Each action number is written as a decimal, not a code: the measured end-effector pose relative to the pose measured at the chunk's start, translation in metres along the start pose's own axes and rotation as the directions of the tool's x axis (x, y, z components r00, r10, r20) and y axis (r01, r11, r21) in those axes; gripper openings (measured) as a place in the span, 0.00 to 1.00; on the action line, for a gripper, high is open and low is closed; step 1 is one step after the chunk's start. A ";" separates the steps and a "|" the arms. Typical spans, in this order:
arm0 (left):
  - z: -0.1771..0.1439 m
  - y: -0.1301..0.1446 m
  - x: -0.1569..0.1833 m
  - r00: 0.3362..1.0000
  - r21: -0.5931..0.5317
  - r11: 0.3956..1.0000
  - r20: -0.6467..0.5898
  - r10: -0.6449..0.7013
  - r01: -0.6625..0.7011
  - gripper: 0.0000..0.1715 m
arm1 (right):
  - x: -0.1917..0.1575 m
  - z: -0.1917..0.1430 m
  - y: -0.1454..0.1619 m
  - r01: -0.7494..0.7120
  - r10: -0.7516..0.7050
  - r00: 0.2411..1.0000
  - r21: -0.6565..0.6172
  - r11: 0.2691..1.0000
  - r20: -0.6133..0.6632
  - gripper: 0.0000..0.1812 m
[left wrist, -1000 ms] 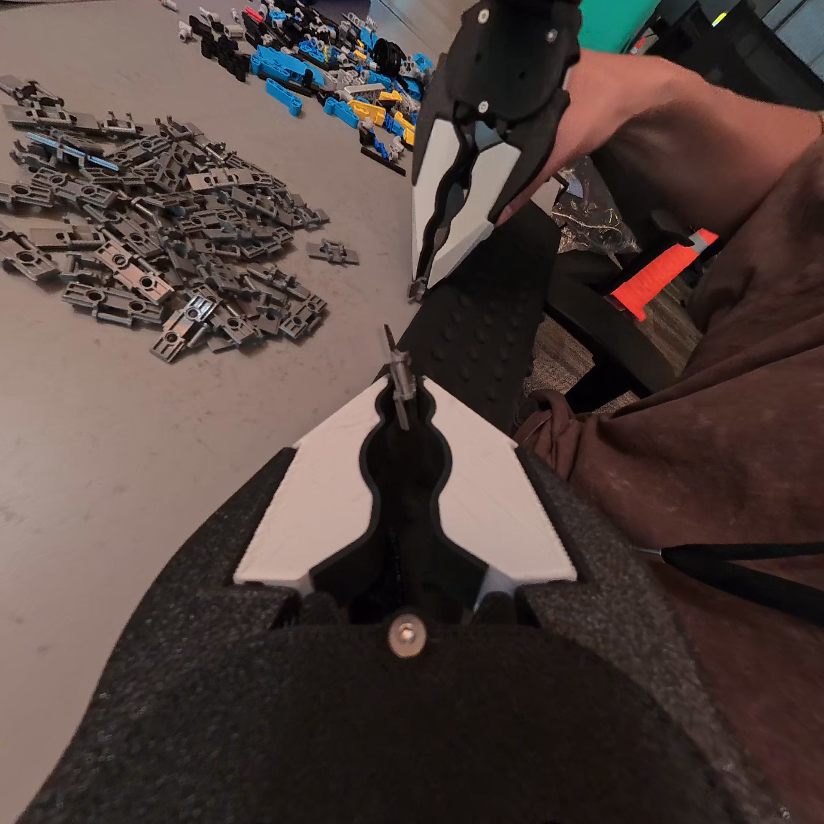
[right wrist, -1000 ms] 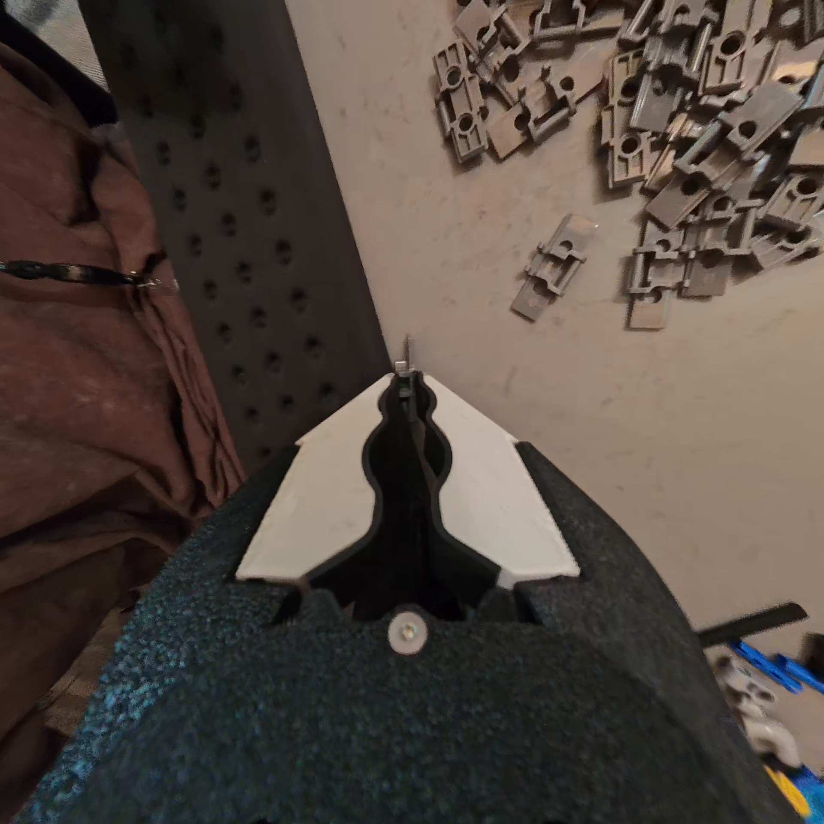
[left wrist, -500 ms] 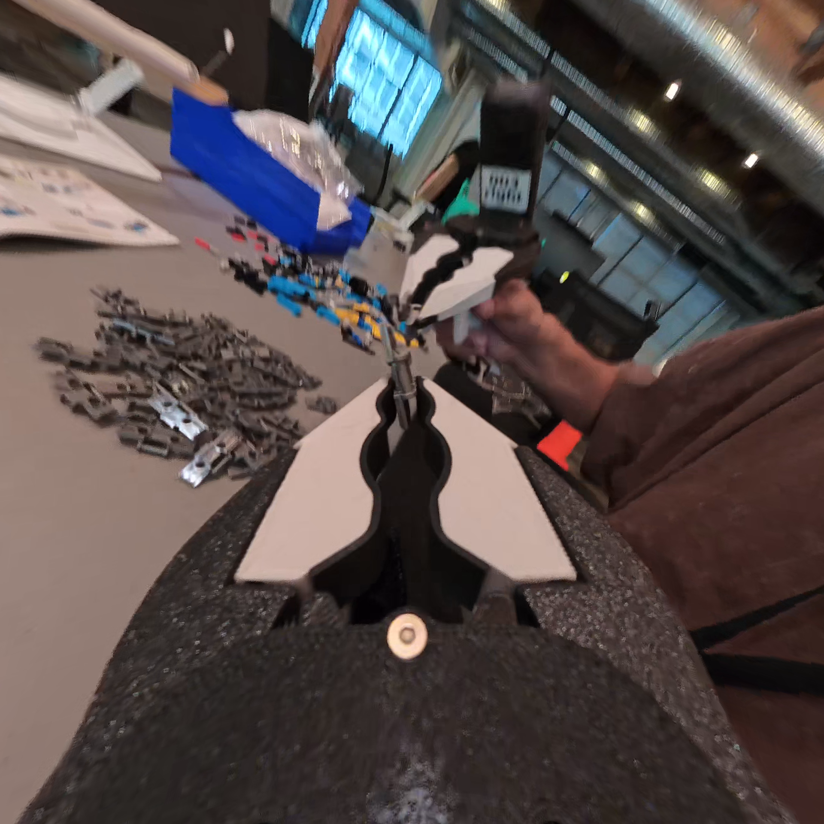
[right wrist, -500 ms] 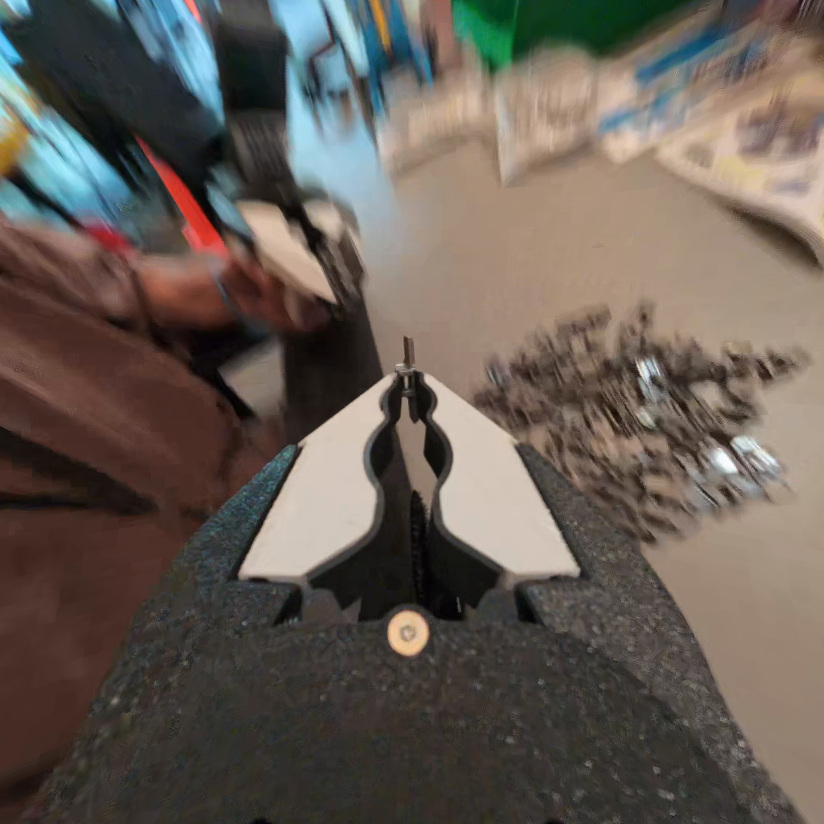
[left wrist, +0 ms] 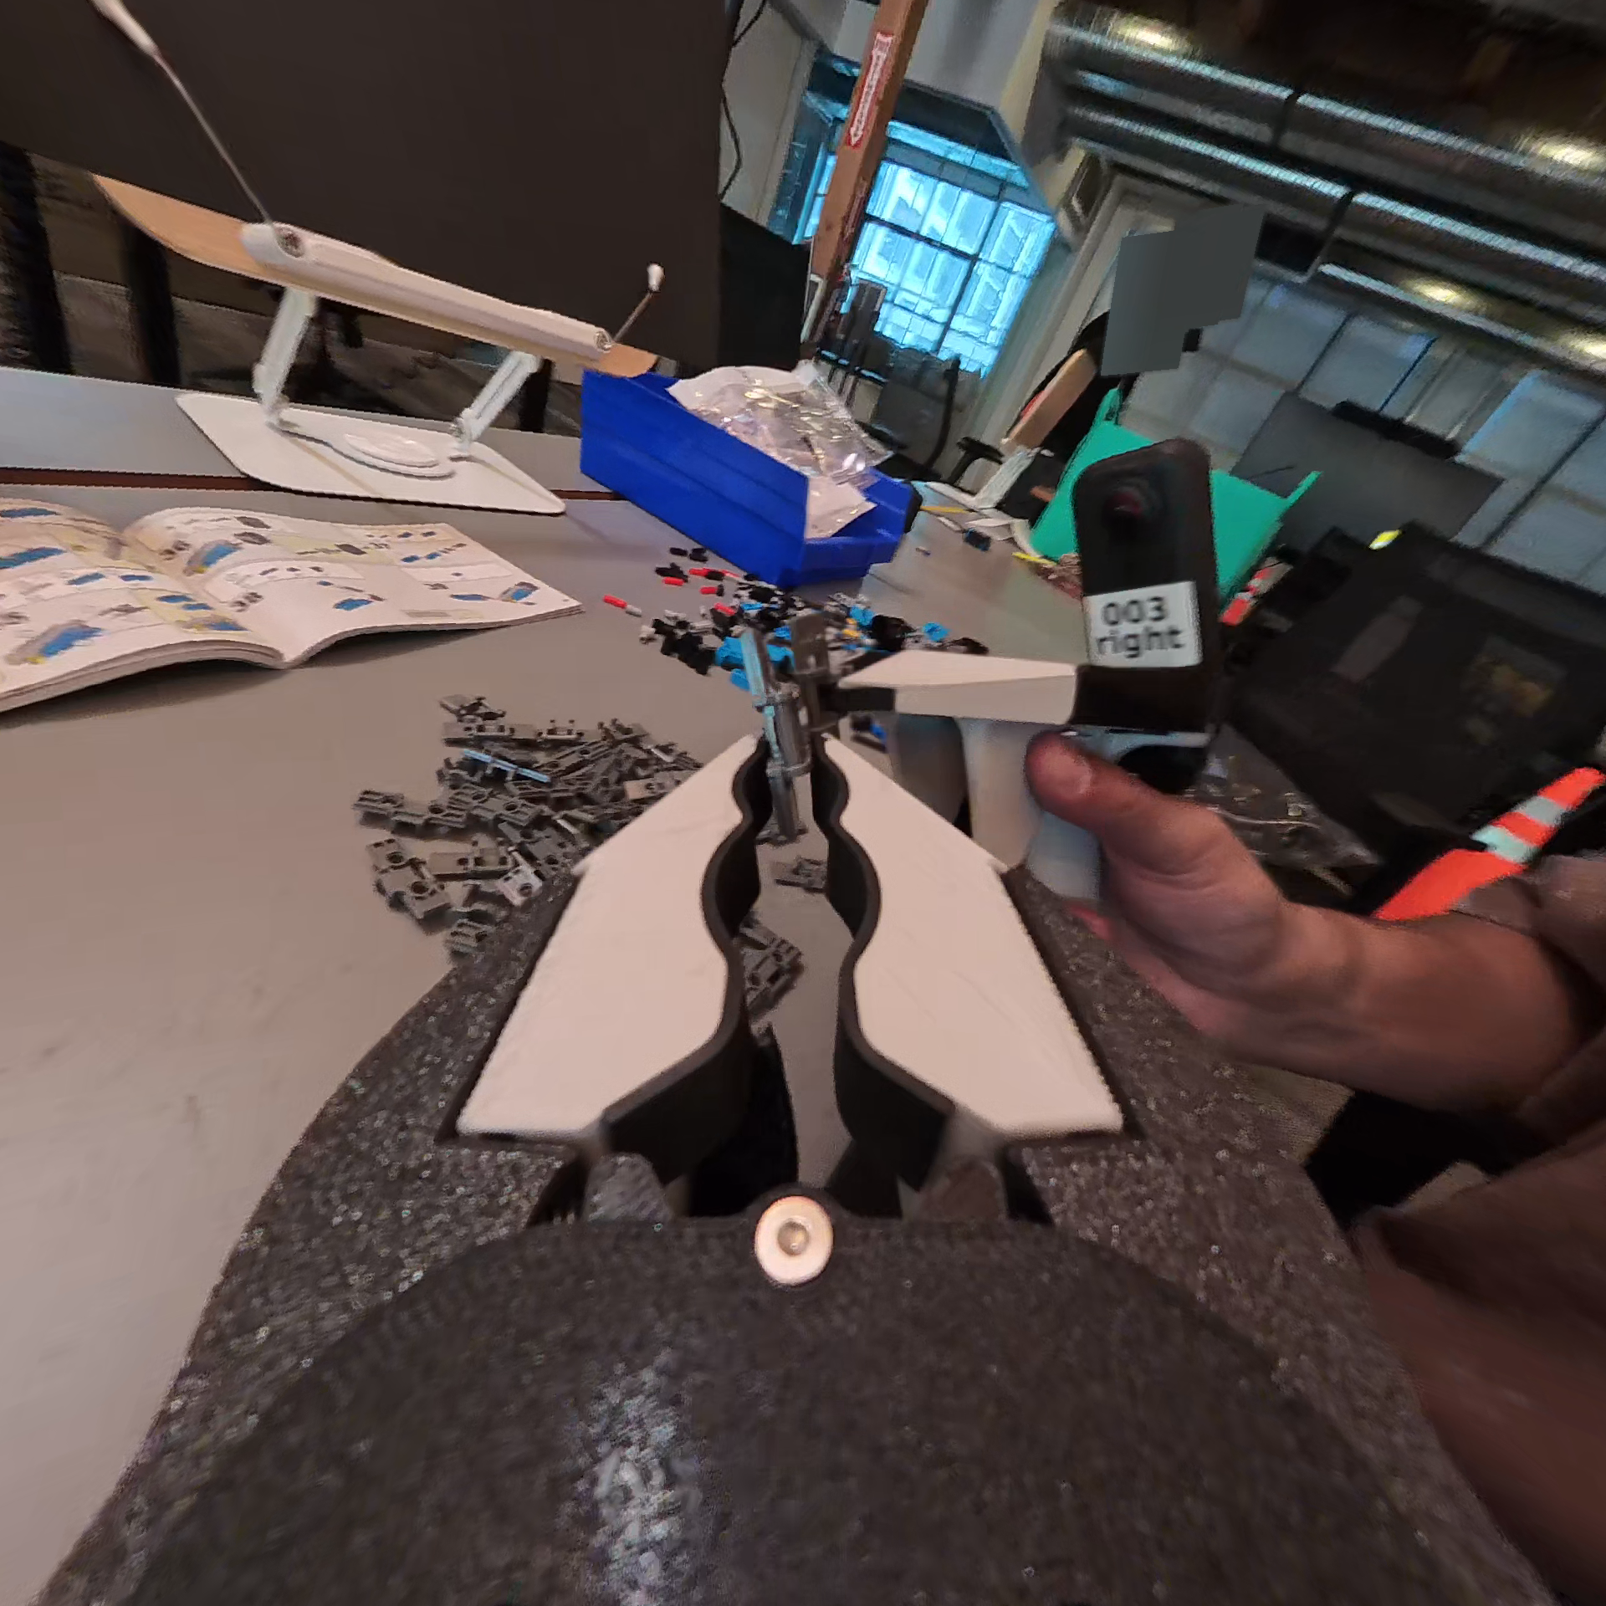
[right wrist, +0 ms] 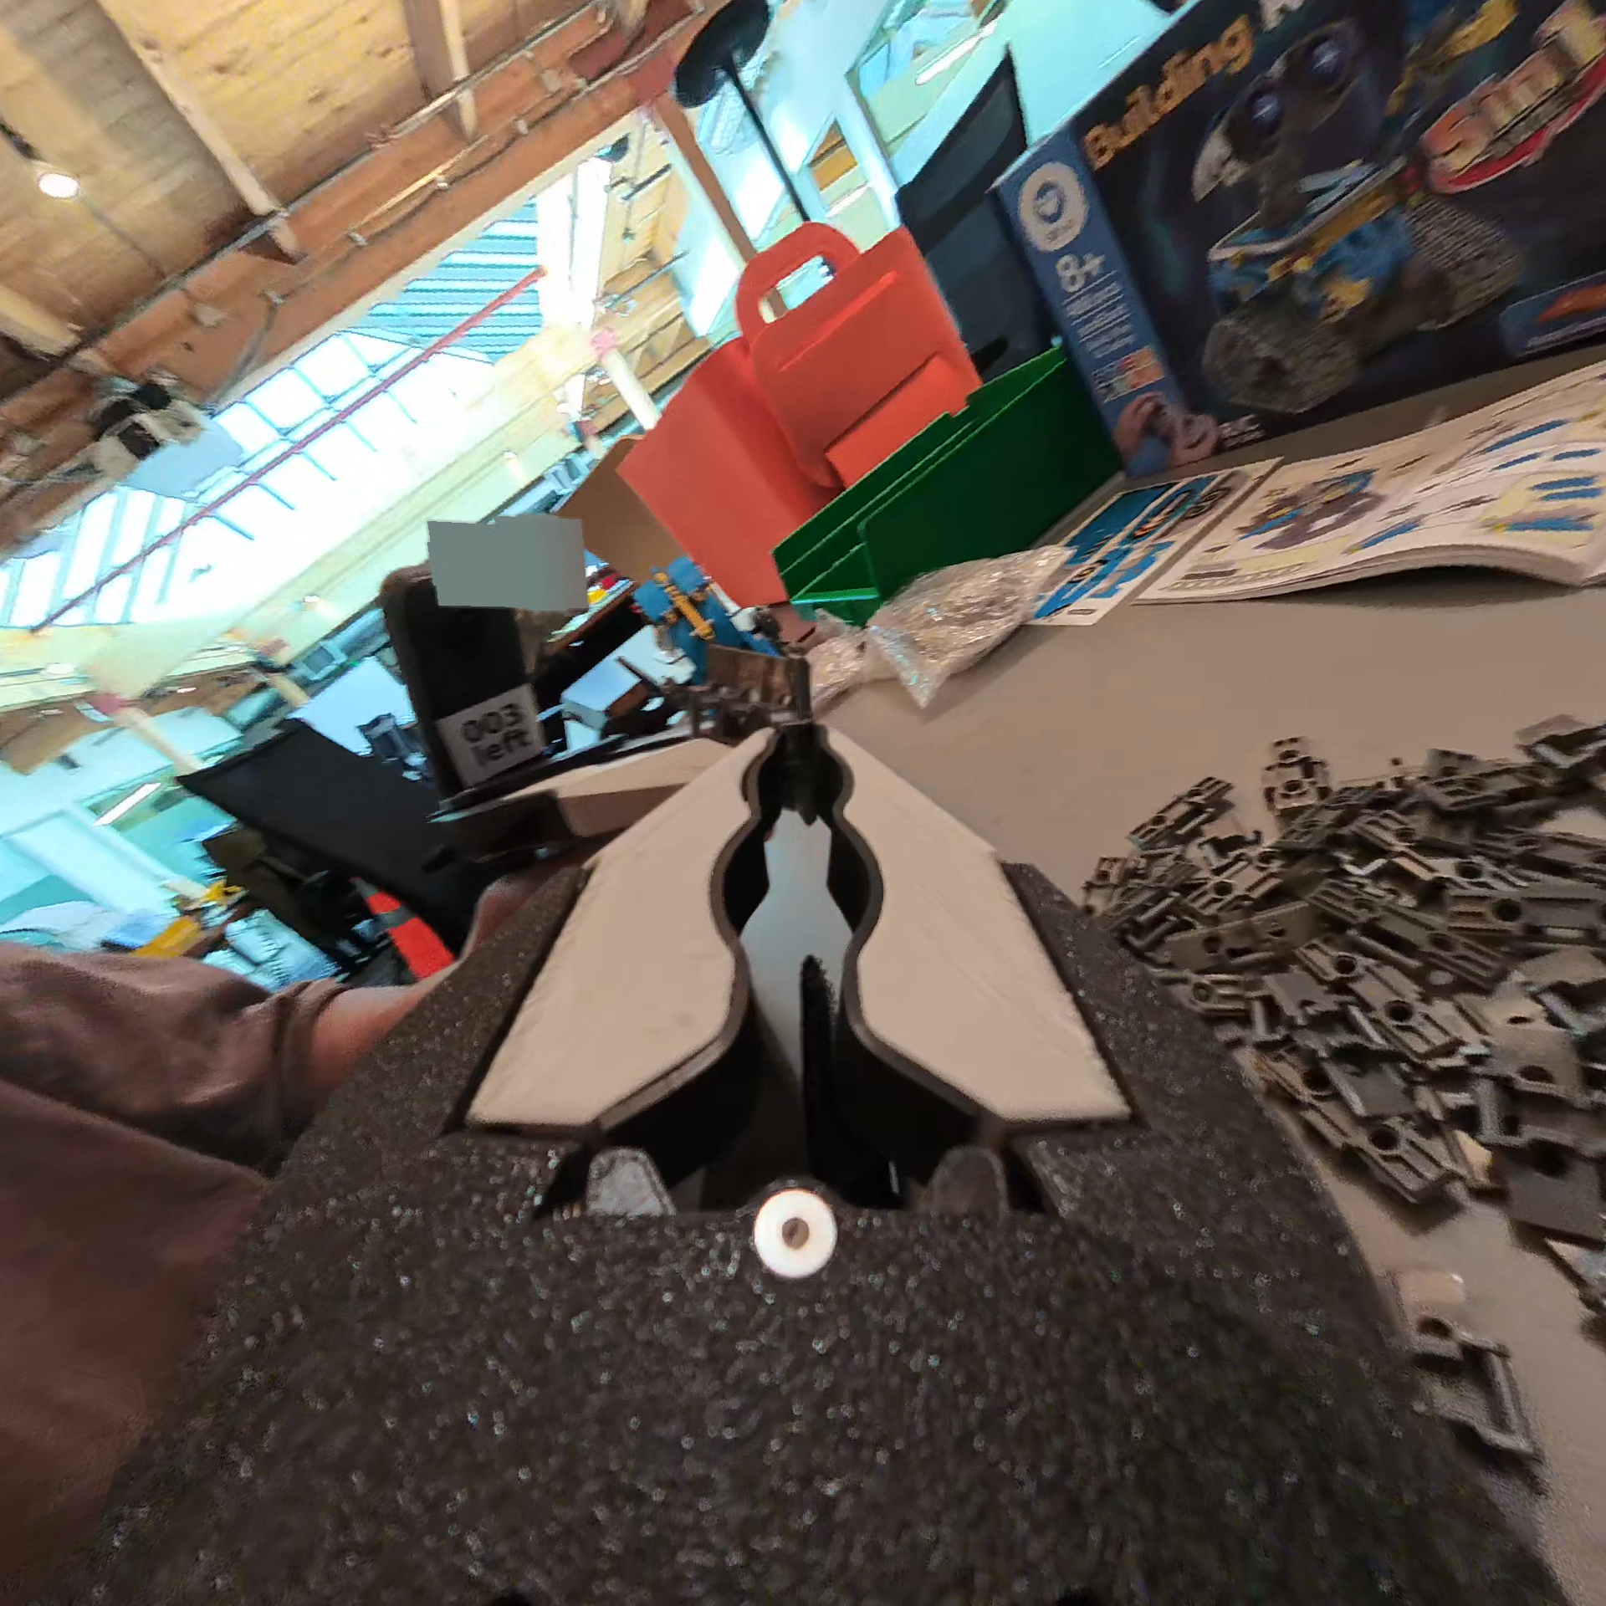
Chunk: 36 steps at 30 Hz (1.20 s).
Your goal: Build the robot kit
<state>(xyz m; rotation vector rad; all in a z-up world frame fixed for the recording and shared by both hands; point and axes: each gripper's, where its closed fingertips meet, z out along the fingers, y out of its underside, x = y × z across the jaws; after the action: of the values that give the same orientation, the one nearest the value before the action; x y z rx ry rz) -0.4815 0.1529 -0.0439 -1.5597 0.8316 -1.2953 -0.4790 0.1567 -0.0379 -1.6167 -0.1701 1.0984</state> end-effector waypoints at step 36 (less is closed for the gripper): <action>0.009 0.017 -0.002 0.821 -0.179 0.843 0.199 0.536 -0.507 0.03 | 0.017 -0.007 0.013 0.399 -0.450 0.860 -0.233 0.887 -0.239 0.03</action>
<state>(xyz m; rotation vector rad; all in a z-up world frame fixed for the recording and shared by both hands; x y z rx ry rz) -0.4728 0.1510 -0.0610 -1.4038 1.0979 -0.6502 -0.4701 0.1579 -0.0582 -1.7662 -0.4221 0.5095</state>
